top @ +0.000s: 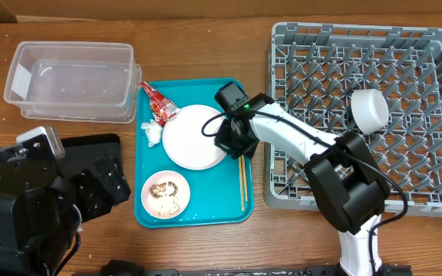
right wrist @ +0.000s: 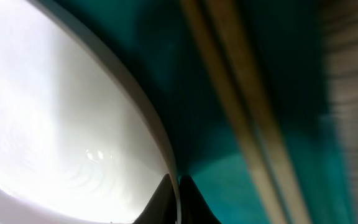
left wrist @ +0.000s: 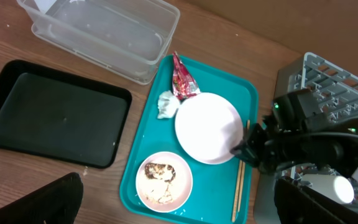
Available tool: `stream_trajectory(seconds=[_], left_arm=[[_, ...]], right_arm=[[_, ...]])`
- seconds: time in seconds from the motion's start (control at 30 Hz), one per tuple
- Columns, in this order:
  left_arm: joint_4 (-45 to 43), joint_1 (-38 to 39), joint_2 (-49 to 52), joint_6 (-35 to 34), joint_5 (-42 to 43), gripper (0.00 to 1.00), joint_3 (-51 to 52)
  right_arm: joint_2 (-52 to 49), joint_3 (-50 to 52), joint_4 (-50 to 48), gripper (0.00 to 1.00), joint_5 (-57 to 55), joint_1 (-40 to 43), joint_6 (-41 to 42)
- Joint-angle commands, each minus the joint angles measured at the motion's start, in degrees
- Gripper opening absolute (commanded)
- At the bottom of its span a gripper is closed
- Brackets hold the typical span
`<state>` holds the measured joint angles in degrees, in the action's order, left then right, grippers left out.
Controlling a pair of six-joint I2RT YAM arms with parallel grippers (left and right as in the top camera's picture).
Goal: Sort waste into correct bins and load items into the dishwasher
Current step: 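Grasp the edge of the pink plate with the right gripper, then lift the pink plate and stand it upright in the rack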
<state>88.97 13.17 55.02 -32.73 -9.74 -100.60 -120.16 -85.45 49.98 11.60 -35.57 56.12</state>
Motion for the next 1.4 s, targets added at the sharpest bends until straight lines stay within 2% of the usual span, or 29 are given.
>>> stream_trajectory(seconds=[0.0,0.2,0.37,0.53,0.6,0.7,0.8,0.93,1.13,1.37], left_arm=[[-0.04,0.13,0.04,-0.70,-1.18,1.00,-0.44],[-0.04,0.13,0.04,-0.70,-1.18,1.00,-0.44],[-0.04,0.13,0.04,-0.70,-1.18,1.00,-0.44],[-0.02,0.13,0.04,-0.70,-1.18,1.00,-0.44],[-0.02,0.13,0.04,-0.70,-1.18,1.00,-0.44],[-0.02,0.13,0.04,-0.70,-1.18,1.00,-0.44],[-0.02,0.13,0.04,-0.70,-1.18,1.00,-0.44],[-0.02,0.13,0.04,-0.70,-1.18,1.00,-0.44],[-0.02,0.13,0.04,-0.70,-1.18,1.00,-0.42],[-0.02,0.13,0.04,-0.70,-1.18,1.00,-0.44]], right_arm=[[6.60,-2.14,2.69,0.04,-10.40,0.35,-2.82],[16.48,-2.40,3.04,0.04,-19.54,0.61,-9.25],[25.46,-2.40,3.72,0.04,-31.85,1.38,-16.15],[32.39,-2.38,8.22,0.04,-57.70,4.13,-16.09],[33.05,-2.38,11.17,0.04,-69.99,8.00,-16.11],[32.54,-1.88,13.94,0.04,-76.89,13.77,-16.09],[31.78,-1.44,13.62,0.04,-78.79,20.37,-16.06],[31.01,-1.40,11.87,0.04,-73.83,26.18,-16.13],[28.26,-1.40,9.99,0.04,-73.66,26.58,-16.65],[19.82,-1.40,0.00,0.04,-77.64,26.64,-26.60]])
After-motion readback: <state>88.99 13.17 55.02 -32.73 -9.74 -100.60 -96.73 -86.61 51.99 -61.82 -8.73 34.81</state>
